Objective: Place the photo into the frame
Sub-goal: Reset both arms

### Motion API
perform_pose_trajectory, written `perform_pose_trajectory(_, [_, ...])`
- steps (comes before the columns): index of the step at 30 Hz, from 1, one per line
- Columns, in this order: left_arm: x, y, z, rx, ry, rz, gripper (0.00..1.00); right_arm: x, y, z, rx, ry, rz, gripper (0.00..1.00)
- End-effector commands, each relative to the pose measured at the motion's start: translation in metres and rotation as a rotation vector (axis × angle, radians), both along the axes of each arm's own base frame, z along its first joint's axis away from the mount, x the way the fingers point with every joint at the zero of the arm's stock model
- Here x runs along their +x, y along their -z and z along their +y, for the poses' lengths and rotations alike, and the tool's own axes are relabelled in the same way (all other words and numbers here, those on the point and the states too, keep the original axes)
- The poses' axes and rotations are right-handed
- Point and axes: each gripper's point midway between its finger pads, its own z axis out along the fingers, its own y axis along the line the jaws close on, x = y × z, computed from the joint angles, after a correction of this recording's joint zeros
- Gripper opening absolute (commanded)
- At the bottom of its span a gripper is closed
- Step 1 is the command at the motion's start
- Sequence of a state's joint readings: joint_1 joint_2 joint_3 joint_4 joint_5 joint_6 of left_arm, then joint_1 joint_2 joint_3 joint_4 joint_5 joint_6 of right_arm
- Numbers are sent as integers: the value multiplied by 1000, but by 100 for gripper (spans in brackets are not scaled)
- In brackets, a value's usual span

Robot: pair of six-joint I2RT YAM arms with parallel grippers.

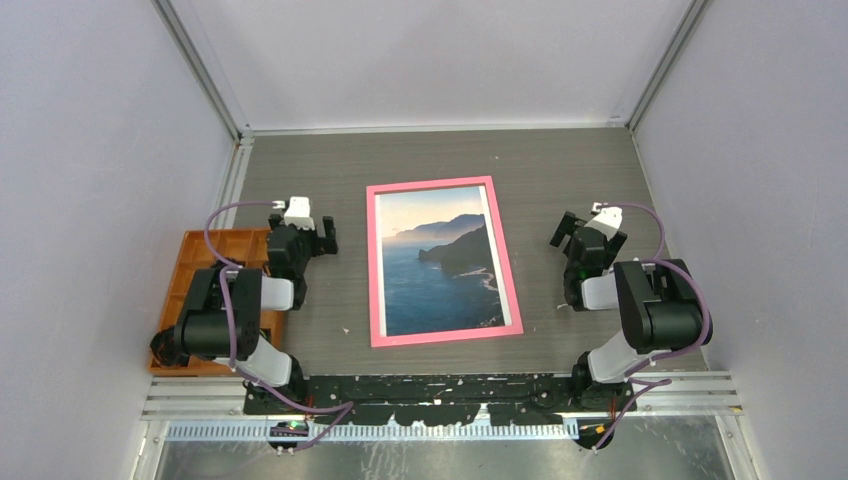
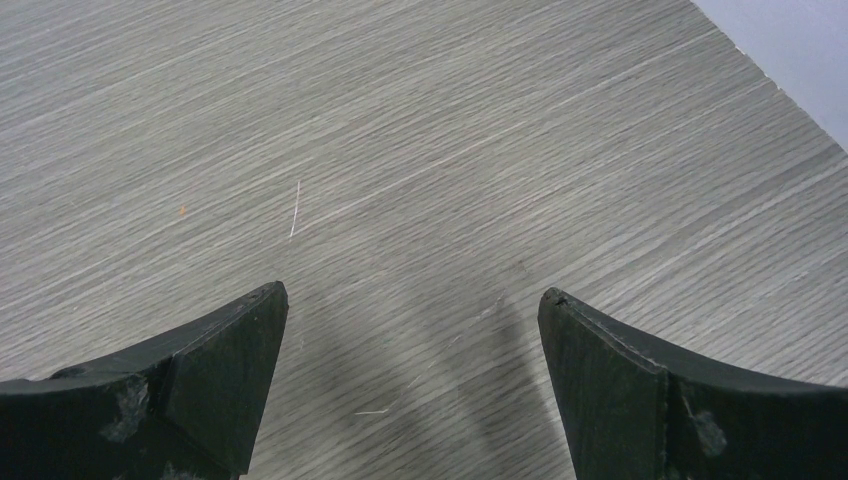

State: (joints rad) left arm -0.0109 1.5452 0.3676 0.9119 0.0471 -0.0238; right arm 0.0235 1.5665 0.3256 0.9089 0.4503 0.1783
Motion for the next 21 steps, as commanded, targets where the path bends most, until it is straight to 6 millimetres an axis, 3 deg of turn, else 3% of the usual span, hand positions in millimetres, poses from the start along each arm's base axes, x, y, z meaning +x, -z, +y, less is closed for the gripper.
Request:
perform_pose_trajectory(1, [3, -4, 1, -6, -1, -15, 100, 13, -24, 2, 2, -15, -92, 100])
perform_pose_trajectory(21, [3, -4, 1, -7, -2, -14, 100, 14, -25, 2, 1, -16, -98, 100])
